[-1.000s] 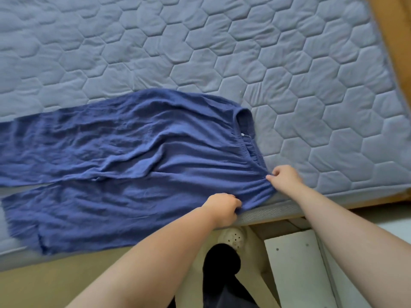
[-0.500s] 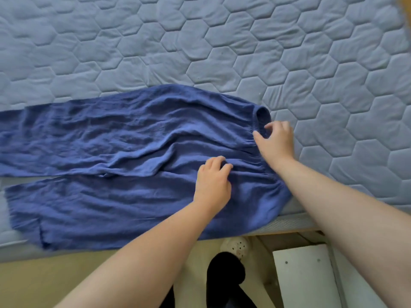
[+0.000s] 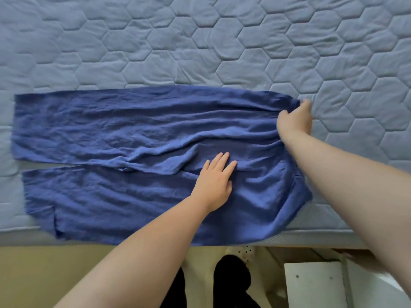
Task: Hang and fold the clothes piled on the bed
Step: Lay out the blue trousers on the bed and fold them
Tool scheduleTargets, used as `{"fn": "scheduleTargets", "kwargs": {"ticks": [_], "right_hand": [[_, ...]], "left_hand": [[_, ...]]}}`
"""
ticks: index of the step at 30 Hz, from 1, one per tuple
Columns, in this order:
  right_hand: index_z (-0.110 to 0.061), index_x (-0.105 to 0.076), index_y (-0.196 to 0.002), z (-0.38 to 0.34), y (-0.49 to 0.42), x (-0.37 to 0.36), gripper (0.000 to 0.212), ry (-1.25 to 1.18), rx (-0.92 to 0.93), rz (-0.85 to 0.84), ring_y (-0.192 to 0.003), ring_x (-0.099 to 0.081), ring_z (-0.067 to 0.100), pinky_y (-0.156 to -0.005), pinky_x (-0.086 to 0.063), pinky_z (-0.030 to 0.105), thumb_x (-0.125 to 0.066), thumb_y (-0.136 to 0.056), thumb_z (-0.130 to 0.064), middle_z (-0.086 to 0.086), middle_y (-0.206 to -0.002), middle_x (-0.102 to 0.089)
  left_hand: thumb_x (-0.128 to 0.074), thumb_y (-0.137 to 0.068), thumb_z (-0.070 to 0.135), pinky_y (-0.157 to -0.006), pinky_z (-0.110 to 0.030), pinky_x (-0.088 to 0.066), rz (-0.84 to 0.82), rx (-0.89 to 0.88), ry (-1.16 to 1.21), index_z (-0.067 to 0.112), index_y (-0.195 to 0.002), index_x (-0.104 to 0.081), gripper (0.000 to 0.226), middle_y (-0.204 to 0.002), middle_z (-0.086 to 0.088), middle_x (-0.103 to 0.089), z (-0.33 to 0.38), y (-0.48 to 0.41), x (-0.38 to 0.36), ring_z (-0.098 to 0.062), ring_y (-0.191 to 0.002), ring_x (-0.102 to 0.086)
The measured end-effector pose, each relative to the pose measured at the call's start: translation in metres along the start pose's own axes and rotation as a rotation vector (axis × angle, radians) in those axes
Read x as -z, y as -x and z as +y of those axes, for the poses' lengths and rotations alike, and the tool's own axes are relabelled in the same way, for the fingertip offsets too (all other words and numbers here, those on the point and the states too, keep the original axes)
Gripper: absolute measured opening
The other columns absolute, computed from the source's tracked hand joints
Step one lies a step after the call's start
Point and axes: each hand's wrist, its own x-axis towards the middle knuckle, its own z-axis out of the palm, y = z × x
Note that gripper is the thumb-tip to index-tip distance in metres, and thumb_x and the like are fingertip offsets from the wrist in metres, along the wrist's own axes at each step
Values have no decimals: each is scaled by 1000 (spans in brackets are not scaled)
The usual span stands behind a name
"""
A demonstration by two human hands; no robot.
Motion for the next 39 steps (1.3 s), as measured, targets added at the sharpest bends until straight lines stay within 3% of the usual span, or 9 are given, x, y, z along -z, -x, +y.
{"fn": "scheduleTargets", "kwargs": {"ticks": [5,10,14,16,18,23,27,35,39], "right_hand": [[-4,-59,-103,14,110,-35,34,311,876,-70,-85,-54,38,-74,-44,43,-45,-75,-16,18,-95,-57],[-12,-52,-73,53,191,-52,23,528,1343,-463,-64,-48,28,-54,-41,38,-53,-76,-34,7,-71,-49],[-12,-64,-94,85,226,-50,68,860,1186,-655,-83,-56,27,-77,-45,41,-72,-53,-65,6,-92,-59],[-11,-67,-115,94,245,-51,96,938,1072,-706,-106,-60,33,-93,-46,52,-79,-38,-67,15,-115,-63],[-11,-62,-126,93,262,-54,110,950,1016,-713,-120,-54,34,-98,-42,56,-85,-31,-62,20,-130,-57],[-14,-44,-143,64,324,-80,106,894,986,-760,-140,-32,31,-110,-28,51,-84,-53,-53,17,-151,-33],[-13,3,-153,33,361,-121,92,891,1019,-769,-147,10,27,-117,2,46,-57,-90,-42,12,-159,13],[-12,6,-152,-18,426,-187,88,900,890,-730,-147,12,28,-118,-1,46,-52,-94,-42,13,-158,15],[-13,5,-152,-43,452,-211,88,927,879,-716,-147,9,30,-118,-3,46,-54,-93,-40,15,-158,14]], "left_hand": [[-36,-73,13,-57,-37,-45,194,-57,-93,7,-80,-59,25,-85,-8,-56,-55,50,4,-31,-72,-52],[-51,-74,43,-58,-34,-37,29,-229,-275,14,-76,-53,30,-79,-3,-51,-93,113,7,-24,-70,-46],[-57,-64,64,-90,-40,-42,-292,-153,-372,19,-119,-56,71,-130,-6,-52,-106,152,-5,-25,-115,-51],[-59,-76,47,-110,-55,-25,-372,-76,-420,24,-150,-22,86,-159,-7,-13,-111,169,-10,-25,-145,-17],[-52,-86,21,-113,-58,-10,-403,74,-421,31,-151,10,90,-159,-3,17,-114,180,-10,-23,-147,11],[-47,-86,4,-114,-54,-12,-318,342,-336,34,-149,17,94,-157,-1,23,-133,203,-6,-21,-146,17],[-45,-87,4,-116,-51,-9,-282,338,-332,31,-150,14,91,-158,1,20,-174,228,2,-20,-146,15],[-55,-83,5,-111,-46,-25,-160,425,-395,16,-150,-20,76,-158,-9,-16,-290,309,20,-26,-145,-15],[-76,-44,1,-63,-35,-44,-5,415,-475,12,-95,-61,54,-93,-8,-57,-338,340,28,-30,-83,-55]]}}
